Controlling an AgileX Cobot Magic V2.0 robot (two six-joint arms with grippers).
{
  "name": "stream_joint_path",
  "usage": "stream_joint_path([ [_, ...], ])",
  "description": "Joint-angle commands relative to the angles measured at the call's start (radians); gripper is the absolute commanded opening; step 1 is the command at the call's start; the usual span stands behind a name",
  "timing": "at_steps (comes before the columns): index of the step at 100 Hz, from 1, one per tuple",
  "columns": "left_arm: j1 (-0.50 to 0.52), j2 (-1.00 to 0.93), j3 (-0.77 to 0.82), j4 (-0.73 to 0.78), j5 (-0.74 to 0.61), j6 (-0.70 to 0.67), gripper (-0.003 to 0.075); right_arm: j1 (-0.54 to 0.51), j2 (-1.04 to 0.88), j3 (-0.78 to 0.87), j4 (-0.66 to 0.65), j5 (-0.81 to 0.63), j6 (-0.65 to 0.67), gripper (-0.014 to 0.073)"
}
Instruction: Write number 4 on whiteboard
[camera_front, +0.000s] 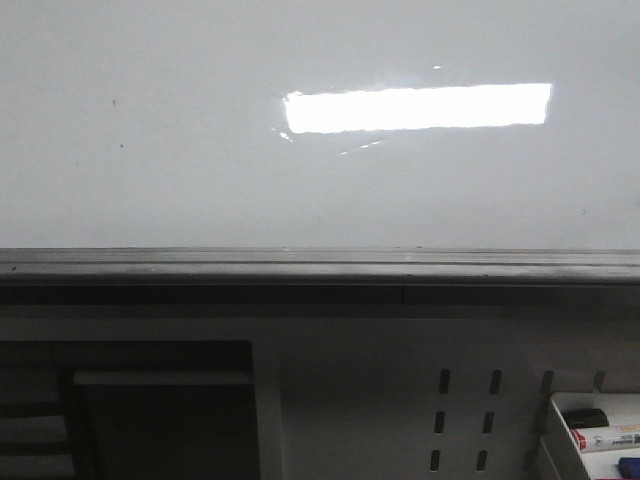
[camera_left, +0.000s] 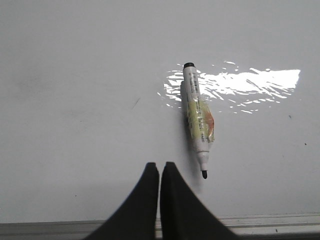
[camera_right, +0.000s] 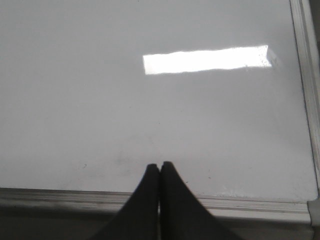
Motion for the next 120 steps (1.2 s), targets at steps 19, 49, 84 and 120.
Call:
stream_joint_path([
  [19, 0.0, -0.028, 0.027, -0.001, -0.072, -0.011, -0.002, -0.001, -0.022, 0.022, -0.01, -0.072, -0.008, -0.0071],
  [49, 0.0, -0.028, 0.027, -0.001, -0.072, -0.011, -0.002, -0.001, -0.022, 0.022, -0.01, -0.072, -0.008, -0.0071],
  [84, 0.0, -0.028, 0.027, -0.001, -0.08, -0.011, -0.002, -0.001, -0.022, 0.022, -0.01, -0.076, -0.008, -0.0071],
  [120, -0.001, -0.026, -0.066, -0.067, -0.14, -0.013, -0.002, -0.001, -0.02, -0.094, -0.01, -0.088, -0.008, -0.0071],
])
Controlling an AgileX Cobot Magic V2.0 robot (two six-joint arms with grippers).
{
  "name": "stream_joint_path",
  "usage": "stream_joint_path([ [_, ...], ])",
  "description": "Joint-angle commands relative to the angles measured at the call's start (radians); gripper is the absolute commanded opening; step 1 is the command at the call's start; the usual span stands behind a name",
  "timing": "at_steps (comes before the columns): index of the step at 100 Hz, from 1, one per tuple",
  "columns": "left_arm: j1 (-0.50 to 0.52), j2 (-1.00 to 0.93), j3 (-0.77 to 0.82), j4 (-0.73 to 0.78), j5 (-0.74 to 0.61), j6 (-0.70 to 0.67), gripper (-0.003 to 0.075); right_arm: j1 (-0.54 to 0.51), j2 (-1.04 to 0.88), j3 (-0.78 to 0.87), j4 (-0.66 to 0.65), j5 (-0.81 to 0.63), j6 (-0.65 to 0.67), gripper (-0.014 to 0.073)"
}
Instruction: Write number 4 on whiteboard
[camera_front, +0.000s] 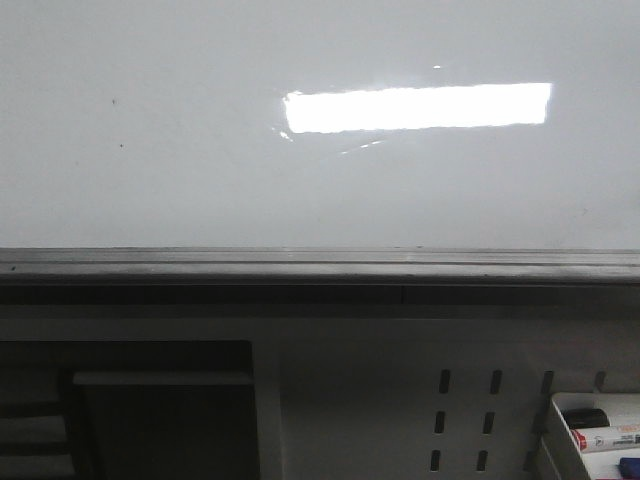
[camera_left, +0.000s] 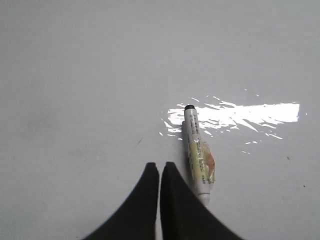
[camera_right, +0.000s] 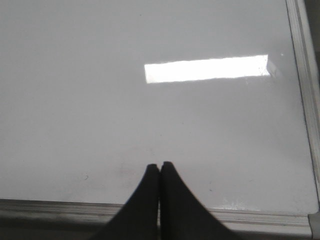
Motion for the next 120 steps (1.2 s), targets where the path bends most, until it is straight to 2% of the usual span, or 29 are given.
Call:
stream_joint_path([
  [1, -0.001, -0.026, -0.068, -0.048, -0.026, -0.013, -0.002, -0.001, -0.02, -0.083, -0.01, -0.064, -0.008, -0.0071],
  [18, -0.001, 0.027, -0.266, -0.045, 0.188, -0.013, -0.002, -0.001, 0.048, -0.264, -0.01, 0.1, -0.008, -0.0071],
  [33, -0.001, 0.17, -0.455, -0.022, 0.411, -0.01, -0.002, -0.001, 0.179, -0.427, -0.01, 0.272, -0.008, -0.0071],
  [49, -0.001, 0.32, -0.597, -0.026, 0.537, -0.01, -0.002, -0.001, 0.329, -0.568, -0.012, 0.489, -0.008, -0.0072],
  [70, -0.001, 0.395, -0.616, -0.038, 0.538, -0.01, -0.002, -0.001, 0.403, -0.593, -0.012, 0.449, -0.008, -0.0072],
  [120, -0.001, 0.406, -0.616, -0.051, 0.527, -0.01, -0.0018, -0.001, 0.407, -0.593, 0.004, 0.441, -0.008, -0.0062],
])
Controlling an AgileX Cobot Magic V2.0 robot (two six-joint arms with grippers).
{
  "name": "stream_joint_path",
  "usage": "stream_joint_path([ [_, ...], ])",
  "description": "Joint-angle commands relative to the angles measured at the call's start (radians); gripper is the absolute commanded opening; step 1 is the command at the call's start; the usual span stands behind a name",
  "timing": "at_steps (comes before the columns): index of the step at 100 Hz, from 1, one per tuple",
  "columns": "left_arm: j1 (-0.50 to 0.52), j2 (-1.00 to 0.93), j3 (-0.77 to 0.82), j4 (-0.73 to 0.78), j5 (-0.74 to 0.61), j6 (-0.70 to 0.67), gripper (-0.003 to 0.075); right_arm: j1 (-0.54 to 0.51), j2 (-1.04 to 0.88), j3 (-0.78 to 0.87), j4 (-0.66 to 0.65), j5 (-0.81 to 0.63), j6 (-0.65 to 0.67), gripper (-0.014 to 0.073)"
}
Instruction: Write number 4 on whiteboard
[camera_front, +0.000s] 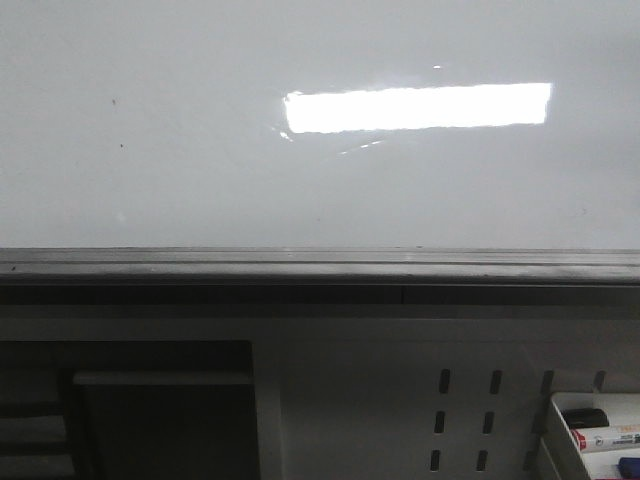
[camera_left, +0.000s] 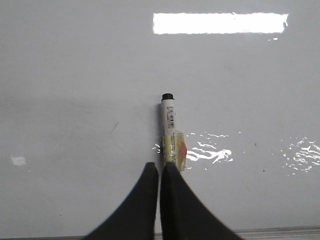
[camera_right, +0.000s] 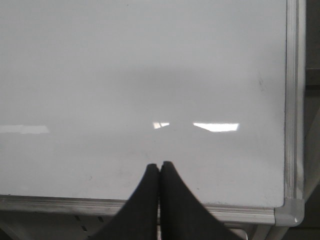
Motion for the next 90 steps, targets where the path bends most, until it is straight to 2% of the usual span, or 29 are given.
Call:
stream_joint_path([
  [1, -0.001, 0.015, -0.035, -0.002, -0.08, -0.008, -0.0016, -0.001, 0.015, -0.037, -0.001, -0.082, -0.005, -0.0059],
  [6, -0.001, 0.015, -0.035, -0.002, -0.08, -0.008, 0.0009, -0.001, 0.015, -0.037, -0.001, -0.082, -0.005, -0.0016],
  [11, -0.001, 0.015, -0.035, 0.0, -0.084, -0.008, 0.0068, -0.001, 0.015, -0.037, -0.001, -0.087, -0.005, 0.0069],
  [25, -0.001, 0.015, -0.035, 0.02, -0.084, -0.008, 0.0345, -0.001, 0.015, -0.037, -0.006, -0.087, -0.005, 0.0342],
  [31, -0.001, 0.015, -0.035, 0.026, -0.084, -0.008, 0.0447, -0.001, 0.015, -0.037, -0.006, -0.087, -0.005, 0.0416],
  [36, -0.001, 0.015, -0.035, 0.026, -0.084, -0.008, 0.0491, -0.001, 0.015, -0.037, -0.006, -0.087, -0.005, 0.045],
  [65, -0.001, 0.015, -0.035, 0.021, -0.084, -0.008, 0.0491, -0.001, 0.015, -0.037, -0.006, -0.083, -0.005, 0.0457],
  [74, -0.001, 0.015, -0.031, -0.007, -0.128, -0.008, 0.0491, -0.001, 0.015, -0.037, -0.006, -0.083, -0.005, 0.0457],
  [90, -0.001, 0.037, -0.019, -0.041, -0.121, -0.004, 0.0491, -0.001, 0.015, -0.037, 0.006, -0.094, -0.005, 0.0457],
])
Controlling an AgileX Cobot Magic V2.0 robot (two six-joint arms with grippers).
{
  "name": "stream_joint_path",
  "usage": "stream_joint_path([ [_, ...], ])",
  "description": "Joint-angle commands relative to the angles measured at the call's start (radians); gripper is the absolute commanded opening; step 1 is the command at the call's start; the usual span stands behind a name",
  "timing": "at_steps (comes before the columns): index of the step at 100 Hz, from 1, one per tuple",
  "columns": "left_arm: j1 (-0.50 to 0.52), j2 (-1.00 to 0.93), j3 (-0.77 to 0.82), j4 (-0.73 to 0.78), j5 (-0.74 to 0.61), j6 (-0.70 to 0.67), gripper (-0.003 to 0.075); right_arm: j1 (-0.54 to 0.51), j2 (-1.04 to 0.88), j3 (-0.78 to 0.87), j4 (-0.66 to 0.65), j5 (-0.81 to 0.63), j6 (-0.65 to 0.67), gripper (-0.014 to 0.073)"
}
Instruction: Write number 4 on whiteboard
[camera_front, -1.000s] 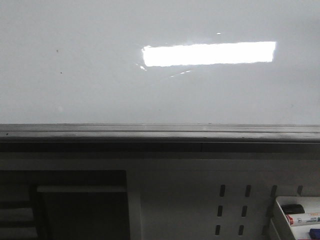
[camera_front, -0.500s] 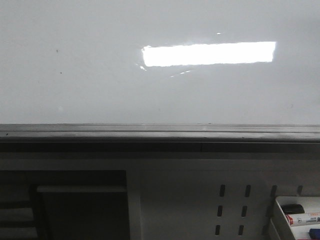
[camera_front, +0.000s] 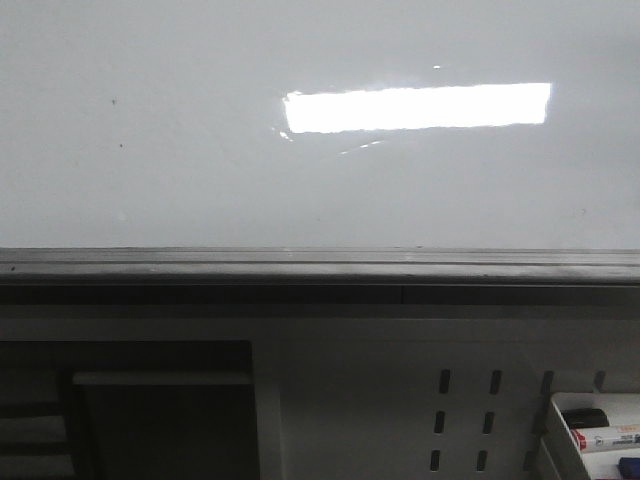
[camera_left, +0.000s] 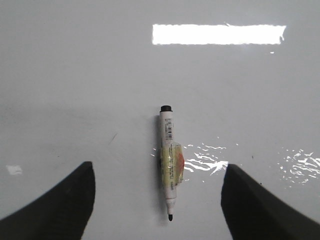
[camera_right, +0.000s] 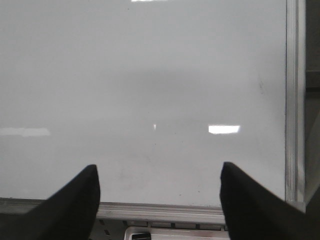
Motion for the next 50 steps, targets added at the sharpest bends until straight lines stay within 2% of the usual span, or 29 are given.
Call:
stream_joint_path([
  [1, -0.001, 0.036, -0.022, -0.022, -0.079, -0.004, 0.0491, -0.001, 0.015, -0.036, 0.002, -0.088, -0.005, 0.0457],
  [19, -0.001, 0.179, -0.022, -0.024, -0.082, 0.064, 0.0491, -0.001, 0.015, -0.036, 0.002, -0.088, -0.005, 0.0457],
  [37, -0.013, 0.356, -0.026, -0.053, -0.107, 0.071, 0.0494, -0.001, 0.015, -0.036, 0.002, -0.084, -0.005, 0.0457],
  [50, -0.048, 0.469, -0.026, -0.073, -0.196, 0.071, 0.0494, -0.001, 0.015, -0.036, 0.002, -0.082, -0.005, 0.0457],
])
